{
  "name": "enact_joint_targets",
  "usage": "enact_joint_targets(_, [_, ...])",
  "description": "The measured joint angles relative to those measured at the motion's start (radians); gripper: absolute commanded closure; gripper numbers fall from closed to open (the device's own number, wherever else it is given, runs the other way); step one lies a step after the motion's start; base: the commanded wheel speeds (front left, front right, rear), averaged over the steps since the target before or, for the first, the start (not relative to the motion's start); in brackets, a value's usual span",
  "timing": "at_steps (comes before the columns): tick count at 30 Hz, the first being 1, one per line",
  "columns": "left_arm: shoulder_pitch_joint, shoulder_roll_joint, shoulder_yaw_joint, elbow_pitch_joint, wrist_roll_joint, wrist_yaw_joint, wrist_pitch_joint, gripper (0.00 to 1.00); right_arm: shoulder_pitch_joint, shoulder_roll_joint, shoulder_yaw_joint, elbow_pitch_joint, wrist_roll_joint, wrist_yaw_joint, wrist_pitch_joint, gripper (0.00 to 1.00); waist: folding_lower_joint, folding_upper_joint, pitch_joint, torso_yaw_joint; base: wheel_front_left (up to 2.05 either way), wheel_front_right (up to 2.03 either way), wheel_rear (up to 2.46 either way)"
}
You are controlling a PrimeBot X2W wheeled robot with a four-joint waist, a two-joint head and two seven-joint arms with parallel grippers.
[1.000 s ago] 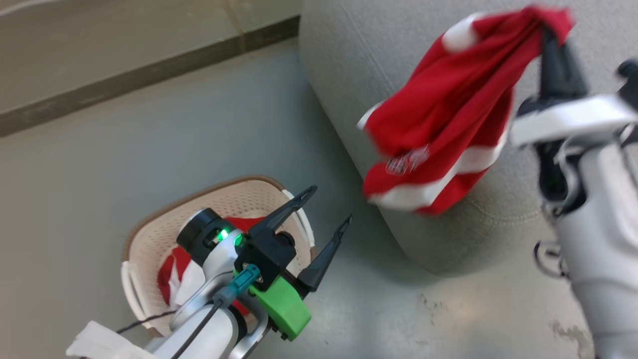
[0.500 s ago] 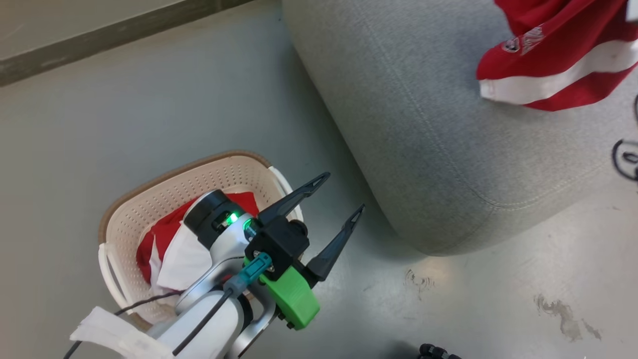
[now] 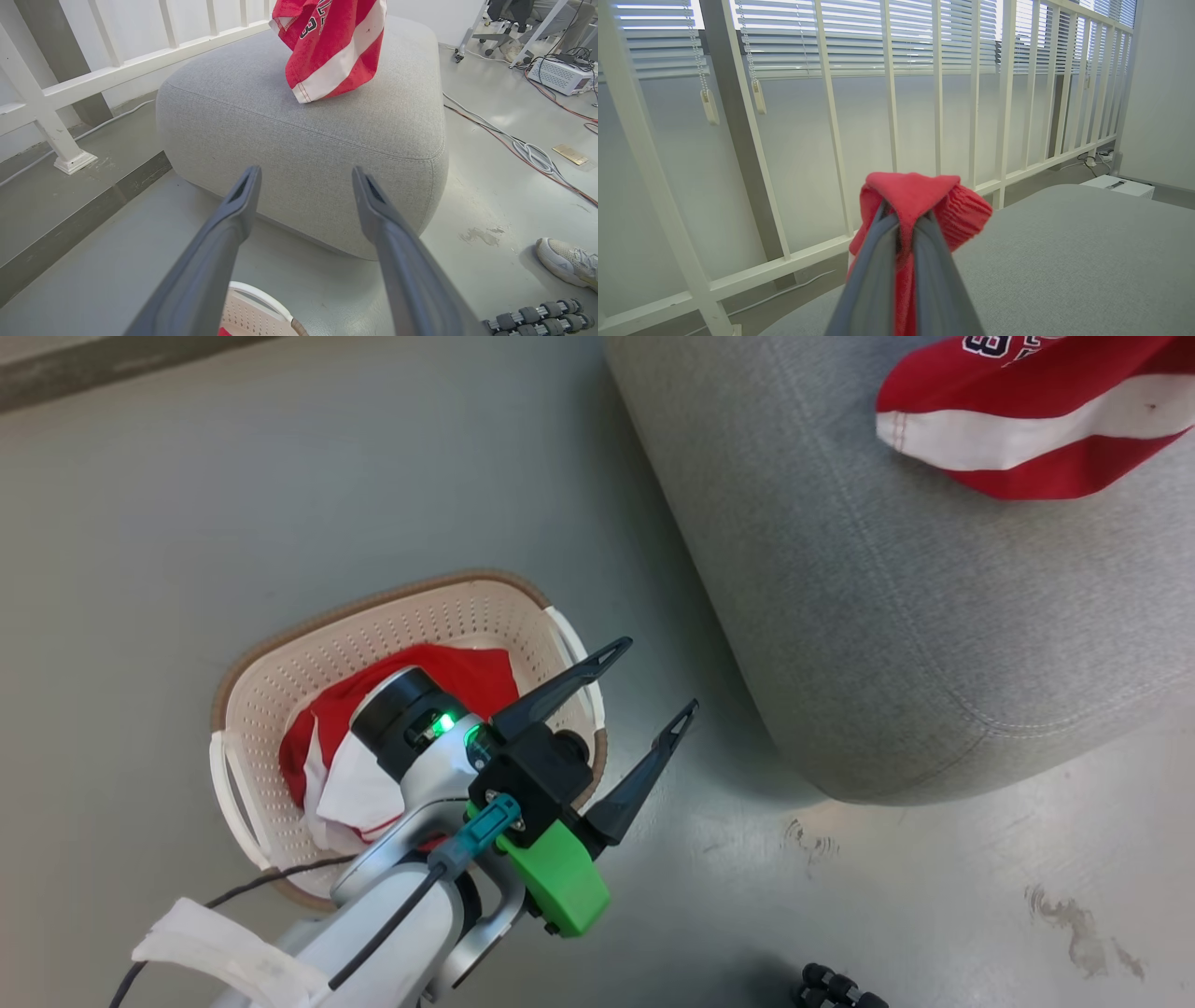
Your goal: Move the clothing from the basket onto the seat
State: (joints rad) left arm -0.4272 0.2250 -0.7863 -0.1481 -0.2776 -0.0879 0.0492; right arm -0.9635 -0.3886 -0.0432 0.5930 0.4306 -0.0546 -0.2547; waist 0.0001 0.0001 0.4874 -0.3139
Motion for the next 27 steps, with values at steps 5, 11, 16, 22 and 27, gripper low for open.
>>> enact_joint_targets(5, [-0.009, 0.001, 0.002, -0.003, 0.001, 0.000, 0.003, 0.00, 0.004, 0.009, -0.017, 0.077, 0.005, 0.000, 0.000, 1.00, 0.0000, 0.0000, 0.031, 0.013, 0.00, 0.00, 0.00])
enact_joint_targets(11, [-0.009, 0.008, 0.006, 0.003, 0.001, -0.001, 0.003, 0.00, 0.049, 0.066, -0.013, 0.165, 0.019, 0.001, 0.000, 1.00, 0.0000, 0.0000, 0.048, 0.017, 0.00, 0.00, 0.00])
enact_joint_targets(16, [-0.012, 0.009, 0.006, 0.007, 0.001, -0.001, 0.002, 0.00, 0.075, 0.096, -0.010, 0.231, 0.039, 0.016, 0.000, 1.00, 0.0000, 0.0000, 0.049, 0.015, 0.00, 0.00, 0.00])
enact_joint_targets(22, [-0.025, 0.009, 0.007, 0.014, 0.001, -0.006, -0.006, 0.00, 0.075, 0.105, -0.004, 0.258, 0.040, 0.040, 0.000, 0.00, 0.0000, 0.0000, 0.041, 0.013, 0.00, 0.00, 0.00])
enact_joint_targets(27, [-0.025, 0.008, 0.007, 0.038, -0.002, -0.009, -0.025, 0.00, 0.075, 0.106, 0.017, 0.267, 0.011, 0.060, 0.000, 0.00, 0.0000, 0.0000, 0.021, 0.012, 0.00, 0.00, 0.00])
